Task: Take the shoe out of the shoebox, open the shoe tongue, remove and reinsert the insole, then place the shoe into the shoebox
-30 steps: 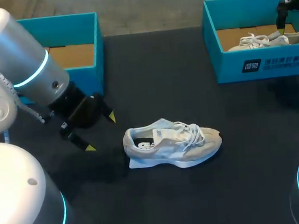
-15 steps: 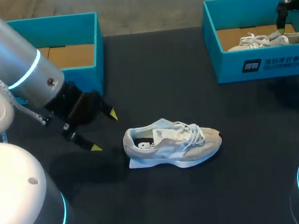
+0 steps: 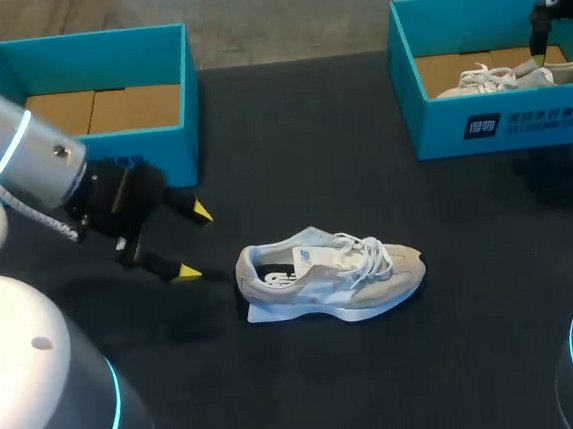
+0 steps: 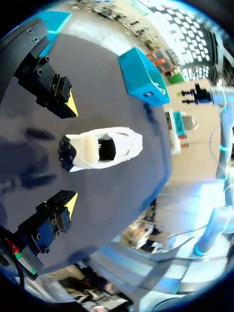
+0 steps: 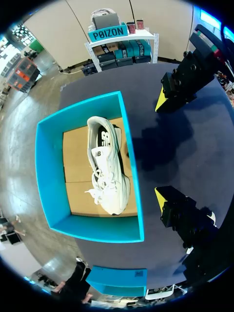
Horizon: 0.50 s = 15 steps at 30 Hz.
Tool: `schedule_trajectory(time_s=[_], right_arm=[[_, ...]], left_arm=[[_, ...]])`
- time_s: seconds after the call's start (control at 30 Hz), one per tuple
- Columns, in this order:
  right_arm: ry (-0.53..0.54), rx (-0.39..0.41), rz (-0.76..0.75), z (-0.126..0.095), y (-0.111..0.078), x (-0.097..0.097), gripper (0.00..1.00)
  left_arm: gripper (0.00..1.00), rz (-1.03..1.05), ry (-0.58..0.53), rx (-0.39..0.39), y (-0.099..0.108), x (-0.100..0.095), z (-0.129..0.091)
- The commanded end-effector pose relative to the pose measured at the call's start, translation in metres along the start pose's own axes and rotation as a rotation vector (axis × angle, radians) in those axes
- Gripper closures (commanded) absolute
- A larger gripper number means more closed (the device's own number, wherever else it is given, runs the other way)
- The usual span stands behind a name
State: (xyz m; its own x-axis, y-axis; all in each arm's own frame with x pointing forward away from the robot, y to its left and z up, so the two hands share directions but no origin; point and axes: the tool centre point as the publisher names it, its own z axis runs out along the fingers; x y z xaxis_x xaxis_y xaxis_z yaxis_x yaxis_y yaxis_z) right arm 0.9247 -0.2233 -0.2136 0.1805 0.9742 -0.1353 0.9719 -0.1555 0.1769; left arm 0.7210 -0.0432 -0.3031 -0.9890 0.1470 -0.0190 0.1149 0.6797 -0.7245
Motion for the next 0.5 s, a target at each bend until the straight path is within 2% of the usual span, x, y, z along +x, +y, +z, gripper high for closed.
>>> schedule_trajectory(time_s=[0.03,0.5], right_arm=[[0.0,-0.001,0.002,0.0,0.0,0.0,0.0],[0.0,-0.001,0.002,0.0,0.0,0.0,0.0]], left_arm=[[0.0,-0.029,-0.02,0.121,0.014,0.0,0.01],[0.0,-0.003,-0.052,0.254,0.041,-0.005,0.032]])
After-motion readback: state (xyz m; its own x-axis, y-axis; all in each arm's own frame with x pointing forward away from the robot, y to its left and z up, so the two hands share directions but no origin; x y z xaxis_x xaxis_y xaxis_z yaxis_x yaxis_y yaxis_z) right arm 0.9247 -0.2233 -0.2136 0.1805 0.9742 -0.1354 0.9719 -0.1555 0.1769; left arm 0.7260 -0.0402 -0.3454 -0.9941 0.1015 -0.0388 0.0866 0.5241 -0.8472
